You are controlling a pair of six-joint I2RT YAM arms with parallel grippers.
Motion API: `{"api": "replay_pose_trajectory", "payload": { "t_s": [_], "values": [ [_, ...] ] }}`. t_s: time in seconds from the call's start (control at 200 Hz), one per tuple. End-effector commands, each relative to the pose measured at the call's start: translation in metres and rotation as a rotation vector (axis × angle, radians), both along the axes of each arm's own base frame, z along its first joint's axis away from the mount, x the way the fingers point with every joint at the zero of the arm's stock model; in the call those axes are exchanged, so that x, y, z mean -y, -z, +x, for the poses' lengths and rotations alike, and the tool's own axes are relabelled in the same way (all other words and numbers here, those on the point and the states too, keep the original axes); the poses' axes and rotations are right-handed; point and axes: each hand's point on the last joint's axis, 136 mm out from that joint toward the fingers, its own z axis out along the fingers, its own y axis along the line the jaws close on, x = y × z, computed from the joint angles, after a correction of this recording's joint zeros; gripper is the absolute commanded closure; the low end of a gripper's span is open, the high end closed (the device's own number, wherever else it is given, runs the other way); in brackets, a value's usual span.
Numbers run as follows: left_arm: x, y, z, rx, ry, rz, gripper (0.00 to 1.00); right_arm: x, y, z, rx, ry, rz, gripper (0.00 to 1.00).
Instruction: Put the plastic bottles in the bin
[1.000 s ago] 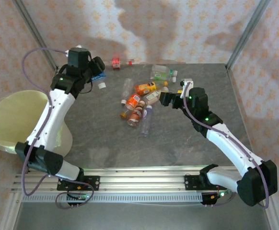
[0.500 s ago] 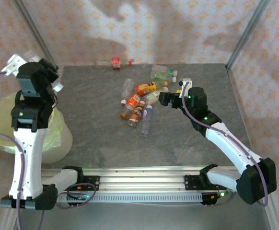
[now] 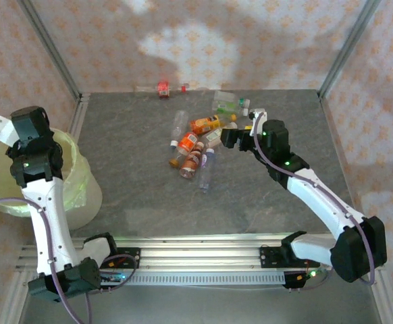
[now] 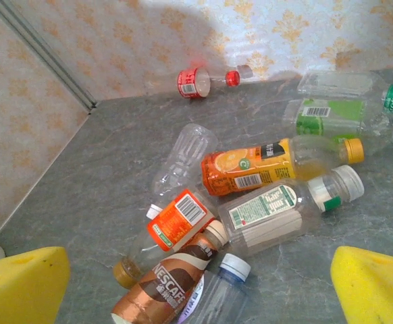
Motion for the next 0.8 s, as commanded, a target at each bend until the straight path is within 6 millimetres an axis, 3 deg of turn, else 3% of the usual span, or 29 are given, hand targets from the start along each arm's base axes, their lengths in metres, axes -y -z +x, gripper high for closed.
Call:
{"api": "replay_pose_trajectory", "payload": {
  "t_s": [0.0,0.205,0.47,0.616,0.791],
  "values": [
    [-0.005,0.008,-0.038,-0.003,-0.139,-0.004,0.58,-0.006,-0.015,0.005,0.027,-0.018,0.027,0.01],
    [-0.008,0.031,-0.068,-0.013,-0.237,-0.044,0.58,-0.012,-0.017,0.007,0.018,-0.046,0.038,0.01],
    [-0.011,0.045,-0.078,-0.078,-0.256,-0.065,0.54,-0.023,-0.030,0.009,0.007,-0.082,0.102,0.01],
    [-0.010,0.057,-0.077,-0.081,-0.243,-0.103,0.29,-0.025,-0.037,0.009,0.012,-0.090,0.120,0.01],
    [-0.007,0.061,-0.078,-0.075,-0.235,-0.119,0.19,-0.024,-0.034,0.009,0.005,-0.086,0.119,0.01]
  ]
}}
